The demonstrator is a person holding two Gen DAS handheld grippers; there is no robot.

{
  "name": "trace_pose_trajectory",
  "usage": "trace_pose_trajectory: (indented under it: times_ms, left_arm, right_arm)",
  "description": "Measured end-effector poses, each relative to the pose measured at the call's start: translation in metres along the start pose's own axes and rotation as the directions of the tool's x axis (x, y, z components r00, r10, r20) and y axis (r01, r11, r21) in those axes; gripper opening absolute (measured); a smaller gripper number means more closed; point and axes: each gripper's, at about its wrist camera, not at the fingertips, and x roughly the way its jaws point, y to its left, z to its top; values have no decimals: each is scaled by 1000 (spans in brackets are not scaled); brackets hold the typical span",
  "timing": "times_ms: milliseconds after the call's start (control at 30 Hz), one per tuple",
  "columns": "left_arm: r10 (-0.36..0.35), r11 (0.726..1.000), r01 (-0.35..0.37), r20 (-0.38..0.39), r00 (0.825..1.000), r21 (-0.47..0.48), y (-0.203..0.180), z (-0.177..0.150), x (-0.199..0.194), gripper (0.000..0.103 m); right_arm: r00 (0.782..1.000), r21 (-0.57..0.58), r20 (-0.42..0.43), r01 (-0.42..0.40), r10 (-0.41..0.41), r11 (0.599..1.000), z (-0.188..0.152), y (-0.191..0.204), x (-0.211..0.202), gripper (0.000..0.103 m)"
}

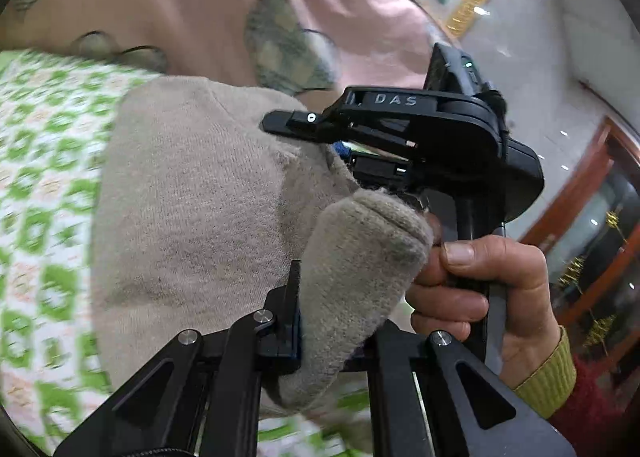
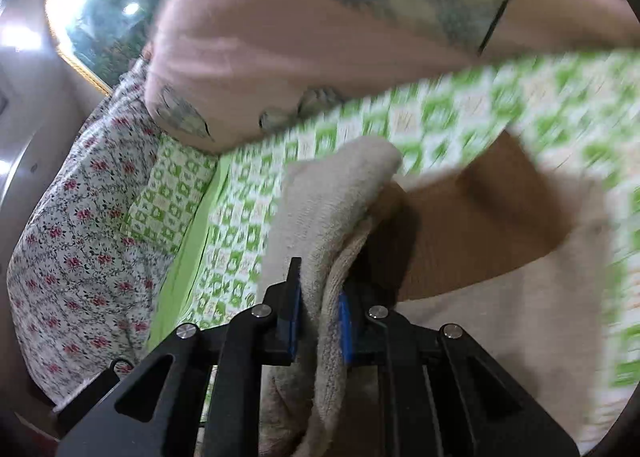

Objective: Fold small clothes

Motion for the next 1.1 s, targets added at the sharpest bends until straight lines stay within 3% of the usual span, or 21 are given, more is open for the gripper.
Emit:
trace_pose_trajectory:
  times_ms: [100,300,400,600,800,867,933,1000,1100]
  left_arm:
    - [-35,999,36,-36,999,38,-24,-2,26,9]
    - [-73,997,77,-182,981,18,-34,-25,88,9]
    - [-77,996,83,-212,974,18,-29,-29,97,14]
    - [-108,994,110,-243,964,-6,-23,-32,86,31]
    - [-139,990,130,-227,964,-52,-13,-37,42,57]
    - [-140,990,131,-205,969,-60,-7,-38,22,62]
    - [-127,991,118,-186,974,-58,5,-34,5,72]
    - [-92,995,83,-182,979,-55,19,-27,-1,79]
    - [-40,995,24,-180,983,-93,44,-15,-1,79]
  right_arm:
    - [996,-18,41,79,-78,997,5,-22,-38,17]
    - [970,48,-41,242,-240,969,-12,-91,-39,17]
    - [971,75,-43,239,-237,968,-20,-107,-34,17]
    - [956,19,-12,292,-292,956,-23,-103,-29,19]
    - [931,-18,16,366,-365,931,-29,-93,-44,35]
    - [917,-14,17,398,-398,917,-35,-93,-50,64]
    - [906,-14,23,424,-423,906,-41,-94,-59,77]
    - [915,-3,28,402,-402,916,-47,-96,-68,78]
    - [944,37,18,329,-330,944,-52,-100,-76,78]
